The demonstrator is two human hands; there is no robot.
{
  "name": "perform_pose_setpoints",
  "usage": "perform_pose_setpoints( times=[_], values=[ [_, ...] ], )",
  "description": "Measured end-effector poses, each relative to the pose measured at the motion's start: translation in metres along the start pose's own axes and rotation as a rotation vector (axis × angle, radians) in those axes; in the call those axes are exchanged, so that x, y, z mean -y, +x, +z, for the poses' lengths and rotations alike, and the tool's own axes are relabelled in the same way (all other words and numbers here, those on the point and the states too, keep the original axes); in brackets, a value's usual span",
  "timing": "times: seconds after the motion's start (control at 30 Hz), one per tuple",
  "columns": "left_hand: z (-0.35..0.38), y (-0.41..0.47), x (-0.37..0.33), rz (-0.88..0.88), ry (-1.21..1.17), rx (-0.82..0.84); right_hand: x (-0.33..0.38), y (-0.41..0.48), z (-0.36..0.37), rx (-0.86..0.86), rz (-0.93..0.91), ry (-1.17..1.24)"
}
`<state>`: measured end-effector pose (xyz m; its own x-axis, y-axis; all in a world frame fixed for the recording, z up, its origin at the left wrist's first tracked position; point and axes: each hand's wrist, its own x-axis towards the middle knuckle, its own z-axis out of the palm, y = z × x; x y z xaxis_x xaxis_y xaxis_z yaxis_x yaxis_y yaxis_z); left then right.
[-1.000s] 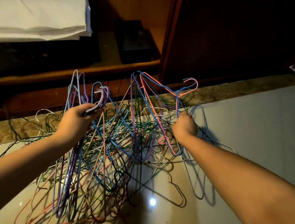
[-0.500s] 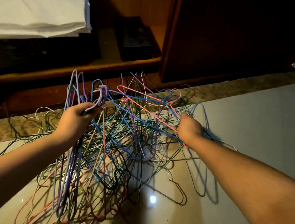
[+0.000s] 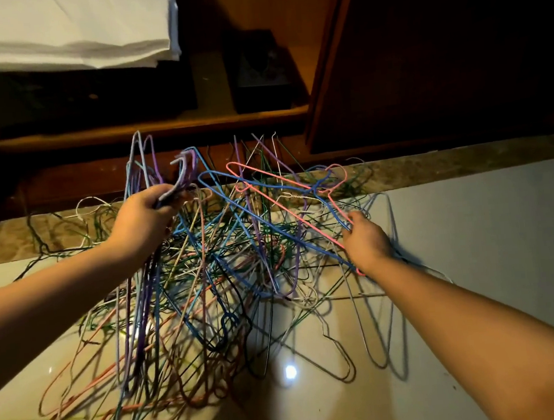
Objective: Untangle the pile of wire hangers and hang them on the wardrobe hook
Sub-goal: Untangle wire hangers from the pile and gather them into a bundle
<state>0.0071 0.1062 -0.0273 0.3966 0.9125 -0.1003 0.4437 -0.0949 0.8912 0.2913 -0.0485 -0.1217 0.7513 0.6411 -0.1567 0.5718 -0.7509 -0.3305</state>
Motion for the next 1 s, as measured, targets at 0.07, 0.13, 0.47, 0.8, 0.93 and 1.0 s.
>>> perform_pose_setpoints(
  times=[0.07,0.13,0.47,0.8,0.93,1.0],
  values=[
    [0.0,-0.001,-0.001,-0.009,0.001,0.001,0.0,0.002,0.001,-0.011,-0.014,-0.136],
    [0.001,-0.003,-0.003,-0.009,0.011,0.007,0.001,0.004,0.001,-0.041,-0.033,-0.218],
    [0.001,-0.003,-0.004,-0.033,-0.009,-0.005,-0.004,0.003,0.007,-0.112,-0.061,-0.095],
    [0.002,-0.005,-0.003,-0.018,0.014,-0.003,-0.001,-0.005,0.004,-0.055,-0.113,-0.293],
    [0.003,-0.004,0.0,-0.029,0.001,0.023,0.003,-0.003,0.009,0.003,-0.136,-0.296],
    [0.003,-0.003,0.002,-0.023,0.0,0.03,0.008,-0.004,0.011,0.05,-0.172,-0.274]
  ],
)
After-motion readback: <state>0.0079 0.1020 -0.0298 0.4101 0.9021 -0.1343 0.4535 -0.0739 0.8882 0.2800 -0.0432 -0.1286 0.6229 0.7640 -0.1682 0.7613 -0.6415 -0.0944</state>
